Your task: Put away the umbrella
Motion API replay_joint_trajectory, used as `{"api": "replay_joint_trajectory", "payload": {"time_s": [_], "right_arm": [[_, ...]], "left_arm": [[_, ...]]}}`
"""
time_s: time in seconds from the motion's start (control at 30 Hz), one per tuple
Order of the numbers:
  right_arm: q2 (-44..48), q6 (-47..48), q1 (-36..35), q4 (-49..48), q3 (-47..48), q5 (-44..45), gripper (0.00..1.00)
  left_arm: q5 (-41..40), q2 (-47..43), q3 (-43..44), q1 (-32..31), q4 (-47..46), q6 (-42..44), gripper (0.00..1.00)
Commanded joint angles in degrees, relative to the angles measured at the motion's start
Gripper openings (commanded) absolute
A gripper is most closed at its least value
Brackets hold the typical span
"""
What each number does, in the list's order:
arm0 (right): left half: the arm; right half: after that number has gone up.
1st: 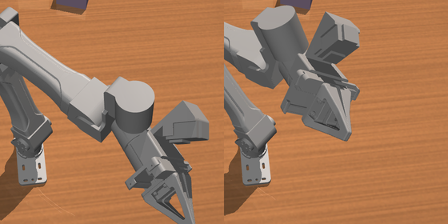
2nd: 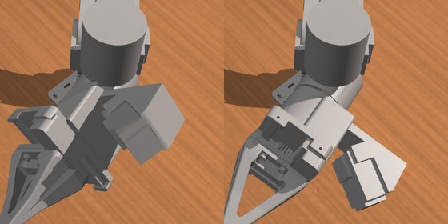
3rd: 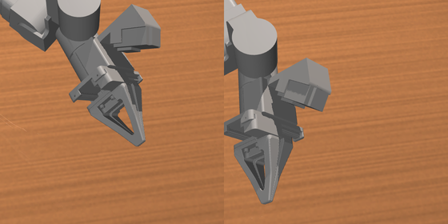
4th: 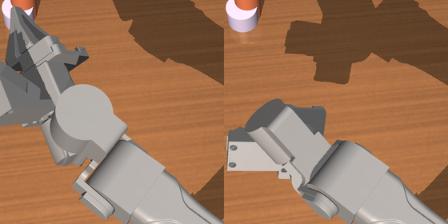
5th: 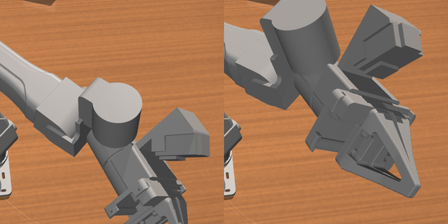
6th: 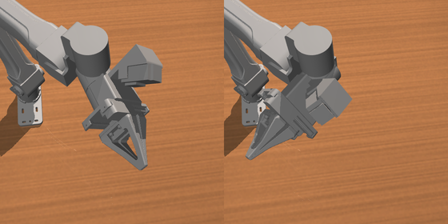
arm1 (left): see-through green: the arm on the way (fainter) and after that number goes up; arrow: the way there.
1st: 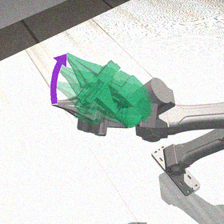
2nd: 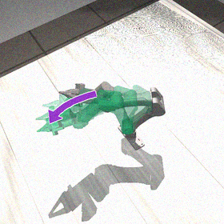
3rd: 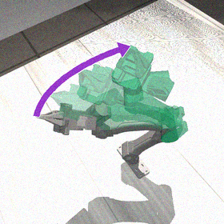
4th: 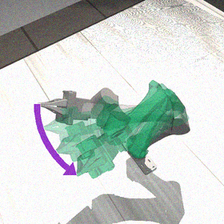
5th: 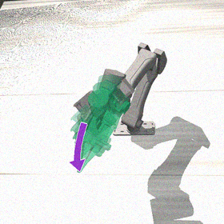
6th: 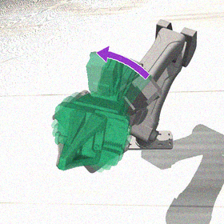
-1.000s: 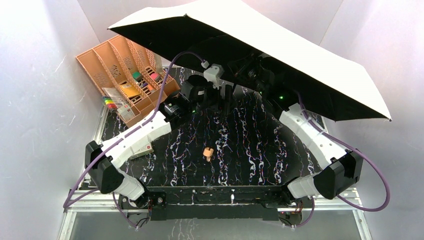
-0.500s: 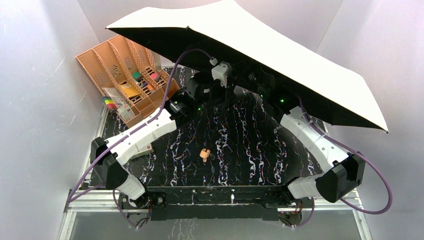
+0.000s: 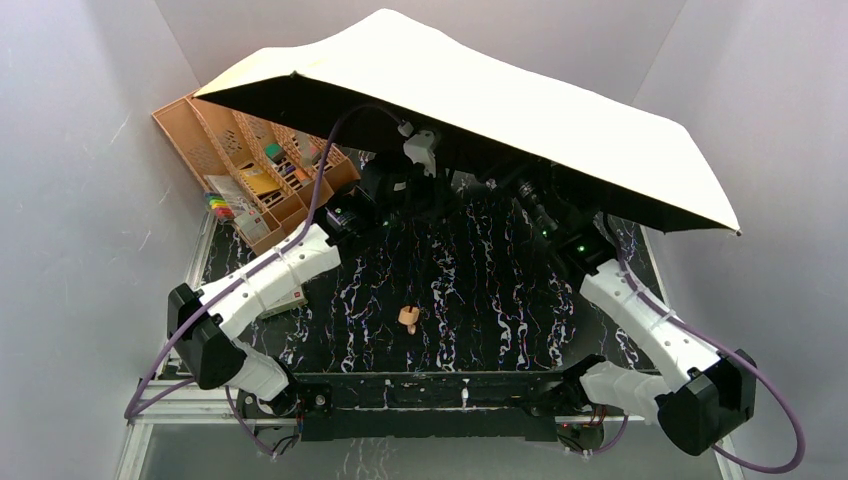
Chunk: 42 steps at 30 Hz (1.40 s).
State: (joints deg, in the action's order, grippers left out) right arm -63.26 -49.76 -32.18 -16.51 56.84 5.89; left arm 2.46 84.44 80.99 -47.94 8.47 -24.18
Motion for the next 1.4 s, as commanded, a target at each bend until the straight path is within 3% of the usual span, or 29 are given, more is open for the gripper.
{"api": "replay_joint_trajectory", "payload": {"time_s": [0.0, 0.33, 0.73, 1.37], "right_arm": [[0.8, -1.3, 2.8, -17.4, -4.0, -5.0, 0.83], [-6.8, -5.8, 8.1, -28.9, 1.8, -17.5, 0.84], [-14.3, -10.7, 8.4, -29.8, 8.3, -16.4, 0.81], [-23.0, -12.3, 8.4, -29.2, 15.8, -18.1, 0.68]], "left_arm": [[3.2, -3.8, 0.3, 0.0, -0.6, -1.6, 0.00], [5.1, -5.6, -1.7, 0.0, -0.1, -1.1, 0.00], [6.5, -5.5, -1.4, 0.0, 0.9, 0.1, 0.00], [7.0, -5.9, -1.3, 0.0, 2.1, 0.8, 0.00]]}}
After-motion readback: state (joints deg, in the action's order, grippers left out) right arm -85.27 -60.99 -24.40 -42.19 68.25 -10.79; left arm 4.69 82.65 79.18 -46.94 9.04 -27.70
